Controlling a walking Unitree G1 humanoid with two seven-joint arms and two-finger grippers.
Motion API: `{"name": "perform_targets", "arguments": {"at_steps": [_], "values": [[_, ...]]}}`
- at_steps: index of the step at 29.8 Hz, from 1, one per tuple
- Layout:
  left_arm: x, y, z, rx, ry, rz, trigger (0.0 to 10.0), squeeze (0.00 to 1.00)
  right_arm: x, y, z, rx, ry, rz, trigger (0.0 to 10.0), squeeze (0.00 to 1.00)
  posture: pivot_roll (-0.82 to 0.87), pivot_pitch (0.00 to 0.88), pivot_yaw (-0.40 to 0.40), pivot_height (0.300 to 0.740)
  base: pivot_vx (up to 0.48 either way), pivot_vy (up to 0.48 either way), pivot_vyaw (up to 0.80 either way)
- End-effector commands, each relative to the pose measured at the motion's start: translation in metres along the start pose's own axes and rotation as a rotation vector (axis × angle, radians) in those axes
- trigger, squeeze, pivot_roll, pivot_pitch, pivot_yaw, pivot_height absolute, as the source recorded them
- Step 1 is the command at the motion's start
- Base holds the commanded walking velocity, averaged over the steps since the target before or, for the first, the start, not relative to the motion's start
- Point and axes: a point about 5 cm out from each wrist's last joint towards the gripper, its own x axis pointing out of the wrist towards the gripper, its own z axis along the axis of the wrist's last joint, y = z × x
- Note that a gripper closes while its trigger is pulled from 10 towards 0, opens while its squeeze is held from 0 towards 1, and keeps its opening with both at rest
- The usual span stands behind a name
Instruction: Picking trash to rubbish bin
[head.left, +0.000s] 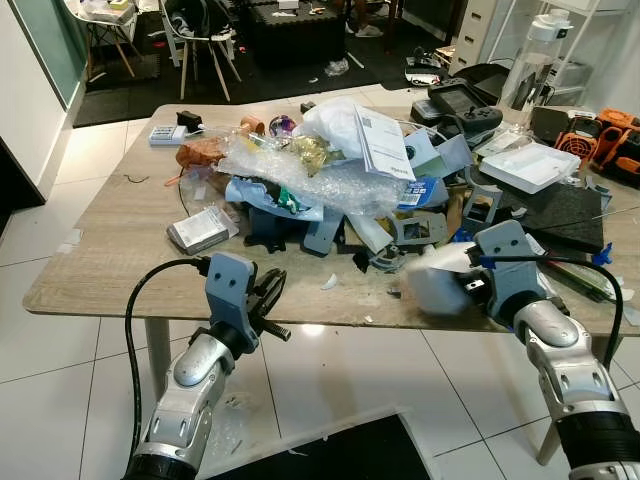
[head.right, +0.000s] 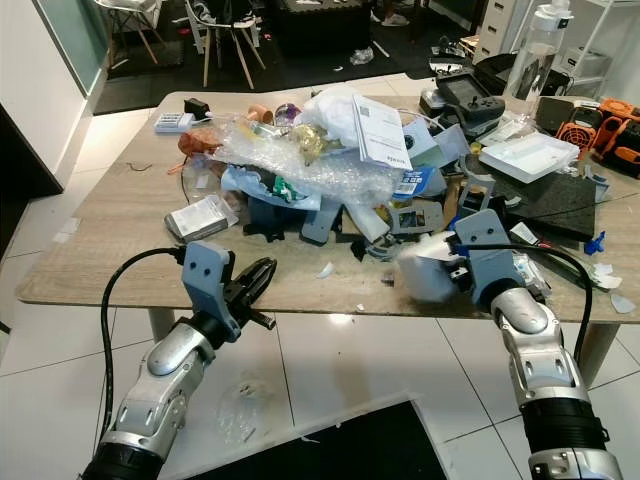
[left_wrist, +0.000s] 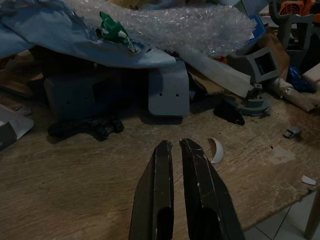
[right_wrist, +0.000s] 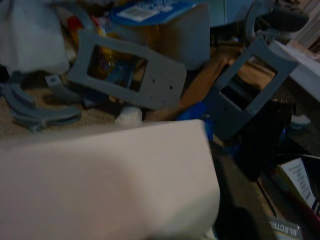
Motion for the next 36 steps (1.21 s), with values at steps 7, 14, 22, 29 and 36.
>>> {"name": "perform_targets", "arguments": {"at_steps": [7, 14, 22, 29, 36], "values": [[0.0, 0.002, -0.001, 0.021, 0.006, 0.0, 10.0, 0.0, 0.0, 0.006, 0.005, 0.028, -0.056, 0.004, 0.0, 0.0, -0.03, 0.104, 0.049, 0.74, 0.0, 0.0, 0.0], [0.001, 0.002, 0.0, 0.026, -0.002, -0.002, 10.0, 0.0, 0.001, 0.008, 0.038, 0.171, -0.257, -0.005, 0.0, 0.0, -0.03, 0.091, 0.048, 0.74, 0.0, 0.0, 0.0], [0.005, 0.012, 0.004, 0.064, -0.027, 0.095, 10.0, 0.0, 0.001, 0.028, 0.07, 0.302, -0.439, 0.017, 0.0, 0.0, -0.03, 0.087, 0.041, 0.74, 0.0, 0.0, 0.0], [-0.004, 0.039, 0.008, 0.124, -0.04, 0.297, 10.0, 0.0, -0.001, 0.045, 0.062, 0.251, -0.41, -0.044, 10.0, 0.0, -0.03, 0.08, 0.029, 0.74, 0.0, 0.0, 0.0], [-0.008, 0.047, 0.004, 0.087, -0.039, 0.367, 10.0, 0.0, -0.003, 0.049, 0.057, 0.288, -0.381, -0.084, 10.0, 0.0, -0.03, 0.069, 0.031, 0.74, 0.0, 0.0, 0.0]]}}
